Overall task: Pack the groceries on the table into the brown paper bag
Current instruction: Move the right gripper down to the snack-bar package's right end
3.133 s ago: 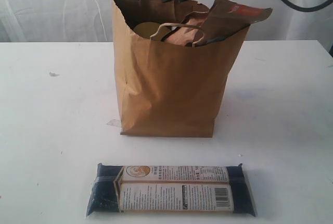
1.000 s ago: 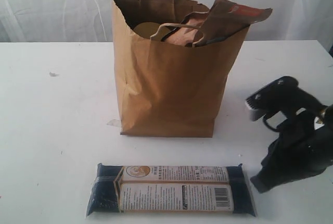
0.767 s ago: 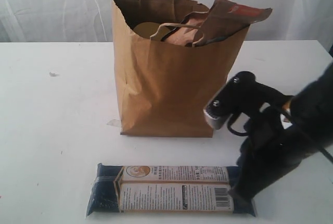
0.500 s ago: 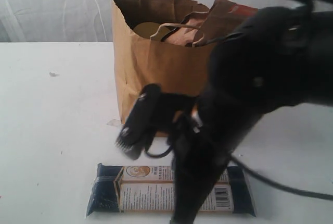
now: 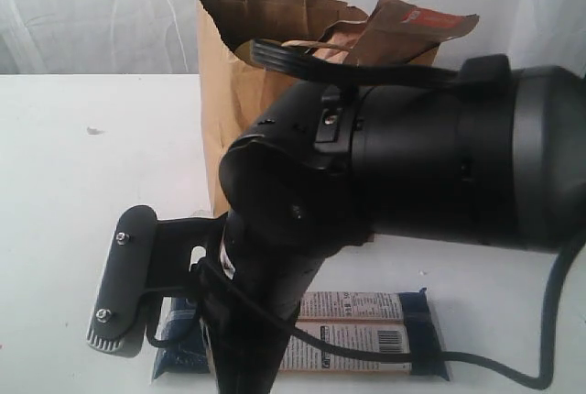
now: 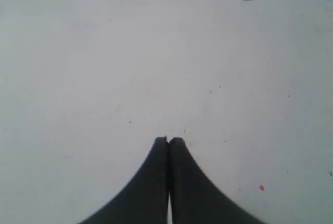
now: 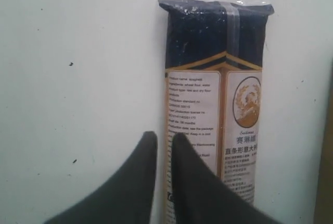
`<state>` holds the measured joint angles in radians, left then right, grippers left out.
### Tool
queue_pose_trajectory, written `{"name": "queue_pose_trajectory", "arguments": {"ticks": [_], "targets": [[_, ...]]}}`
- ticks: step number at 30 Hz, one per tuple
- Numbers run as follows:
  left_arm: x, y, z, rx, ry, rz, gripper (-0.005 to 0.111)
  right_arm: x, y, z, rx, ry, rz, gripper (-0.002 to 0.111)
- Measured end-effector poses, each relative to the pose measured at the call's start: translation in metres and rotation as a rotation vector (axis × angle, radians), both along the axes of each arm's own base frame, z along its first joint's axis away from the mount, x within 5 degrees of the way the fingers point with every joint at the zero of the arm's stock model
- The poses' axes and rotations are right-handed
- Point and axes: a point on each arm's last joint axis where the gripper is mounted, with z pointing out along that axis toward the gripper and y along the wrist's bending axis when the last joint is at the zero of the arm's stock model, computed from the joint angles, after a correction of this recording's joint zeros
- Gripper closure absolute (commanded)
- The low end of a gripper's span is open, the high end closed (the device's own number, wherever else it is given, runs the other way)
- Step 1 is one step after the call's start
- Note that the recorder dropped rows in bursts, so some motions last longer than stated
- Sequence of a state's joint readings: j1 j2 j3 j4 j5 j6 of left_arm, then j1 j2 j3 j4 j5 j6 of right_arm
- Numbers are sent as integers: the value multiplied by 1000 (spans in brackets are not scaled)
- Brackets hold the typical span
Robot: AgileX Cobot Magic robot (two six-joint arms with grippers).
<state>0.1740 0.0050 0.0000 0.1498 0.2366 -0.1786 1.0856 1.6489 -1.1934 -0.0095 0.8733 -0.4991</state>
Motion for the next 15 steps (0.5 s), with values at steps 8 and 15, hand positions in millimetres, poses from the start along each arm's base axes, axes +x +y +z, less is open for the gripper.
{"name": "queue_pose_trajectory", "arguments": {"ticks": [8,15], "targets": [[0,0,0,0,0,0,107,2,5,2,58,-21,-1,3],[0,0,0,0,0,0,107,7,15,8,183,-87,-1,3]]}}
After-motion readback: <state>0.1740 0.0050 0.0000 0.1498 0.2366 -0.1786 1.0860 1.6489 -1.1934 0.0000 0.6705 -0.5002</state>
